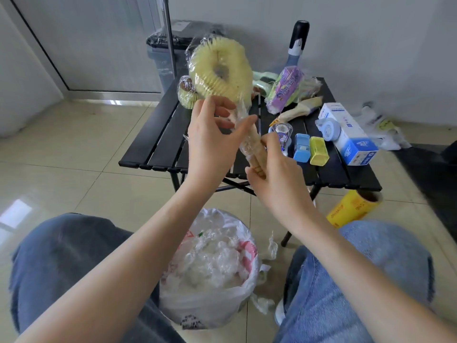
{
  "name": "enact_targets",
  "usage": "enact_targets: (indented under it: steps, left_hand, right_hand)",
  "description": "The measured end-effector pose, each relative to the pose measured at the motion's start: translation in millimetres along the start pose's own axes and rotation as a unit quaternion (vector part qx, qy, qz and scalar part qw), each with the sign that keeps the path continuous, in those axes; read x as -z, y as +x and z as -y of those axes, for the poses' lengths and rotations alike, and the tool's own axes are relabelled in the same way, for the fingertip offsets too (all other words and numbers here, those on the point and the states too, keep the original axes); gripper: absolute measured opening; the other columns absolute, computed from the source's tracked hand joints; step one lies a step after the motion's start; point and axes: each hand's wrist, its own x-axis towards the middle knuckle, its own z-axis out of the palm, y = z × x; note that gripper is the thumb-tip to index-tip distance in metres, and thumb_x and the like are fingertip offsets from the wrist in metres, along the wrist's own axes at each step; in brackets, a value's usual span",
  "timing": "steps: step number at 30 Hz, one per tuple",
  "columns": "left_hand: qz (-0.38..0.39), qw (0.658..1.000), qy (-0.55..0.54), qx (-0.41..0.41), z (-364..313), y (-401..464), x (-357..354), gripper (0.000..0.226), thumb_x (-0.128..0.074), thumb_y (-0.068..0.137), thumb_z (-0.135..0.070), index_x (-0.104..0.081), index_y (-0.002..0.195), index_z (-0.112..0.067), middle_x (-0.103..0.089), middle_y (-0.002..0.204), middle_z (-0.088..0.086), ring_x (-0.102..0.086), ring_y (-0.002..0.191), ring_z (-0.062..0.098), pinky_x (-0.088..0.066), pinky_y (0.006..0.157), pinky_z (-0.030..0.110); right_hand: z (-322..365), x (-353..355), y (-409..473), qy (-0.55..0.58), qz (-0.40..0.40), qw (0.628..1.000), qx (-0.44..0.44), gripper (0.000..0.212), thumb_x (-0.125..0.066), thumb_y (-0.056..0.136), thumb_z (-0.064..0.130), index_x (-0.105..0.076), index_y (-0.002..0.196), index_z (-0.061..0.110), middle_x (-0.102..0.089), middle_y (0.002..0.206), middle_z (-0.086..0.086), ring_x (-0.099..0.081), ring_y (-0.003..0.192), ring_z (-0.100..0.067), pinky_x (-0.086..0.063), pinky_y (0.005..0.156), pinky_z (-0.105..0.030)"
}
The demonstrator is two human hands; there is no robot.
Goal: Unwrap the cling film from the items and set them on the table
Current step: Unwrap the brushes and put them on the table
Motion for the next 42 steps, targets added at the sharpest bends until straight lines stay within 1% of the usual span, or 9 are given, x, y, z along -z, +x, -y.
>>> enact_targets:
  steps: [4, 6, 9, 16, 19, 24, 34, 37, 42]
  left_hand:
    - [-0.012, 1.0, -0.001, -0.01, -0.4, -4.2, -0.1, 0.01, -0.069, 0.087, -0.025, -0.061, 0.084, -0.02, -0.055, 0.09, -0.008, -0.057, 0.072, -0.011, -0.045, 0.067, 0.009]
    - [-0.002, 1.0, -0.004, -0.005, 3.0, -3.5, 0.3, 0.009, -0.064, 0.091, -0.023, -0.06, 0.084, -0.019, -0.057, 0.089, -0.008, -0.059, 0.076, -0.006, -0.055, 0.075, 0.024]
    - [0.019, 0.999, -0.024, 0.029, 8.6, -2.3, 1.9, 0.014, -0.056, 0.095, -0.022, -0.055, 0.082, -0.02, -0.06, 0.084, -0.005, -0.062, 0.083, 0.013, -0.056, 0.079, 0.044]
    - [0.065, 0.993, -0.062, 0.077, 12.9, -9.8, 6.6, 0.013, -0.047, 0.1, -0.016, -0.05, 0.087, -0.013, -0.064, 0.092, 0.004, -0.064, 0.084, 0.006, -0.056, 0.075, 0.024]
    - [0.04, 0.987, -0.117, 0.098, 10.8, -10.0, 9.0, 0.018, -0.043, 0.102, -0.015, -0.048, 0.085, -0.014, -0.064, 0.086, 0.001, -0.065, 0.083, 0.009, -0.056, 0.075, 0.027]
    - [-0.005, 0.964, -0.247, 0.101, 6.5, 9.0, 49.0, 0.018, -0.041, 0.103, -0.015, -0.045, 0.085, -0.014, -0.066, 0.081, 0.004, -0.067, 0.077, 0.011, -0.056, 0.073, 0.026]
    - [0.273, 0.95, -0.076, 0.135, 11.5, -12.2, 4.4, 0.03, -0.048, 0.099, -0.029, -0.059, 0.124, -0.017, -0.068, 0.107, -0.004, -0.064, 0.104, 0.008, -0.053, 0.091, 0.028]
    - [0.313, 0.927, -0.132, 0.162, 12.6, -17.8, 4.2, 0.034, -0.047, 0.1, -0.03, -0.066, 0.111, -0.005, -0.065, 0.078, -0.002, -0.062, 0.081, 0.011, -0.054, 0.09, 0.033]
    - [0.298, 0.927, -0.153, 0.17, 14.6, -21.0, 10.0, 0.022, -0.059, 0.093, -0.025, -0.067, 0.089, -0.005, -0.066, 0.075, -0.001, -0.063, 0.075, 0.008, -0.055, 0.084, 0.027]
  right_hand:
    - [3.4, 1.5, -4.7, 0.021, -0.013, 1.0, -0.009, 0.031, -0.062, 0.09, 0.01, -0.04, 0.111, 0.009, -0.052, 0.077, 0.004, -0.047, 0.062, -0.014, -0.037, 0.055, -0.02]
    - [3.4, 4.6, -4.4, 0.079, -0.001, 0.996, -0.032, 0.029, -0.06, 0.092, 0.014, -0.035, 0.107, 0.017, -0.054, 0.077, 0.006, -0.058, 0.062, -0.017, -0.044, 0.056, -0.02]
    - [3.7, 9.8, -3.0, 0.179, 0.026, 0.979, -0.092, 0.031, -0.057, 0.093, 0.015, -0.029, 0.105, 0.024, -0.05, 0.079, 0.005, -0.062, 0.062, -0.026, -0.053, 0.063, -0.044]
    - [-2.7, 15.2, -2.6, 0.159, 0.047, 0.976, -0.142, 0.049, -0.056, 0.094, 0.017, -0.025, 0.132, 0.019, -0.051, 0.074, -0.001, -0.05, 0.063, -0.018, -0.033, 0.05, -0.023]
    - [-5.3, 10.5, -0.2, 0.166, 0.053, 0.969, -0.173, 0.035, -0.056, 0.094, 0.019, -0.035, 0.122, 0.021, -0.056, 0.078, 0.001, -0.052, 0.061, -0.012, -0.036, 0.051, -0.017]
    - [-32.7, 23.4, 6.1, 0.401, -0.009, 0.832, -0.382, 0.004, -0.048, 0.097, 0.017, -0.047, 0.098, 0.02, -0.043, 0.071, 0.0, -0.036, 0.042, -0.007, -0.029, 0.037, -0.019]
    - [-7.7, 24.5, 1.7, 0.512, 0.108, 0.802, -0.289, 0.02, -0.048, 0.099, 0.027, -0.056, 0.095, 0.01, -0.06, 0.07, -0.005, -0.054, 0.044, -0.017, -0.045, 0.041, -0.027]
    - [-5.9, 23.8, -1.4, 0.545, 0.117, 0.793, -0.244, 0.017, -0.045, 0.1, 0.025, -0.053, 0.099, 0.01, -0.059, 0.069, -0.006, -0.051, 0.042, -0.016, -0.042, 0.04, -0.025]
    - [-10.3, 23.9, -6.5, 0.587, 0.154, 0.769, -0.2, 0.037, -0.054, 0.083, 0.033, -0.047, 0.11, 0.009, -0.057, 0.067, -0.005, -0.045, 0.038, -0.01, -0.038, 0.038, -0.02]
